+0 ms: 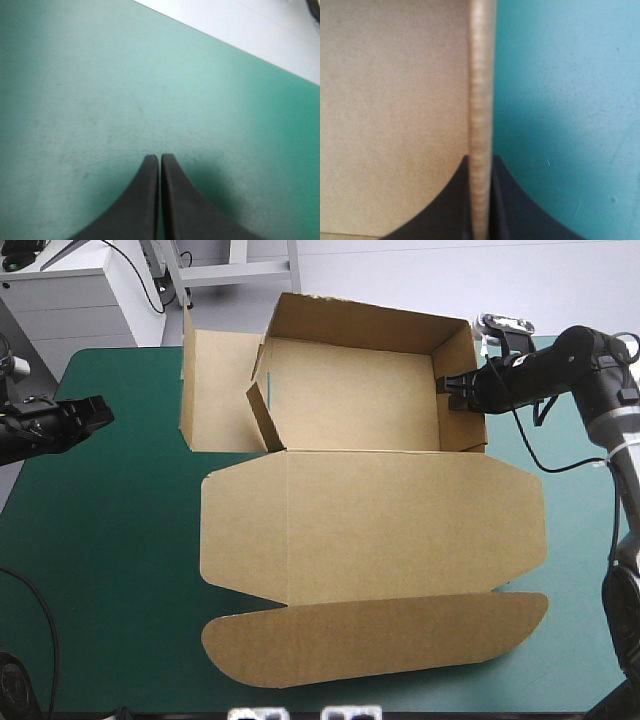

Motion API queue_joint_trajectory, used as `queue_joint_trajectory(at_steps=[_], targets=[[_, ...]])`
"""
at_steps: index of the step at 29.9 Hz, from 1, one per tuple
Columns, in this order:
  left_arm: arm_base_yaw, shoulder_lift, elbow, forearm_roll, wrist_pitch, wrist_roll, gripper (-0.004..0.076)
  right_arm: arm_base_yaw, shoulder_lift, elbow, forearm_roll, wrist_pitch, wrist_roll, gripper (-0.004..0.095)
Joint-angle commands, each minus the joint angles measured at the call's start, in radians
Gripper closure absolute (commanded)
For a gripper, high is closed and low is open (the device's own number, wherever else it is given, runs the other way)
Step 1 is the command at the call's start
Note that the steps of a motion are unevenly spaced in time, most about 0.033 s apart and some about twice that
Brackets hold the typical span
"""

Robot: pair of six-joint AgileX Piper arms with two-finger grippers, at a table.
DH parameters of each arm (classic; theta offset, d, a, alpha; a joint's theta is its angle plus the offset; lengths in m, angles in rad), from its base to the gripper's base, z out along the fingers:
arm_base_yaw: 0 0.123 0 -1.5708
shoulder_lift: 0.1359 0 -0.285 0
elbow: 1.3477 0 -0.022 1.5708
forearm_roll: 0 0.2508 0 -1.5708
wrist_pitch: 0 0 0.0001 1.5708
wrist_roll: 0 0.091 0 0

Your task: Fold the box

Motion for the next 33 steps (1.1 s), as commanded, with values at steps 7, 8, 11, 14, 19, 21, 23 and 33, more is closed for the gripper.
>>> queue_joint_trajectory(at_steps=[7,8,11,14,19,21,23,33], targets=[[-0.113,-0.007,-0.03,-0.252,0.045,0.078,0.0732,-0.009,-0.083,-0.029,0.17,-0.016,-0.044,0.0926],[-0.129,-0.007,-0.03,-0.252,0.052,0.078,0.0732,-0.009,-0.083,-0.029,0.179,-0.016,-0.049,0.0926],[-0.163,-0.007,-0.03,-0.285,0.078,0.081,0.0732,0.004,-0.083,-0.029,0.184,-0.016,-0.06,0.0926],[-0.182,-0.007,-0.03,-0.375,0.114,0.106,0.0732,0.033,-0.083,-0.029,0.169,-0.026,-0.067,0.0926],[-0.182,-0.008,-0.041,-0.435,0.221,0.129,0.0732,0.088,-0.083,-0.029,0.14,-0.104,-0.052,0.0925],[-0.182,-0.013,-0.046,-0.422,0.246,0.129,0.0732,0.104,-0.083,-0.029,0.115,-0.133,-0.038,0.0925],[-0.182,-0.027,-0.046,-0.42,0.245,0.129,0.0732,0.122,-0.083,-0.029,0.068,-0.149,-0.016,0.0925],[-0.182,-0.099,-0.048,-0.37,0.232,0.111,0.0732,0.198,-0.08,-0.029,-0.036,-0.224,0.038,0.0925]])
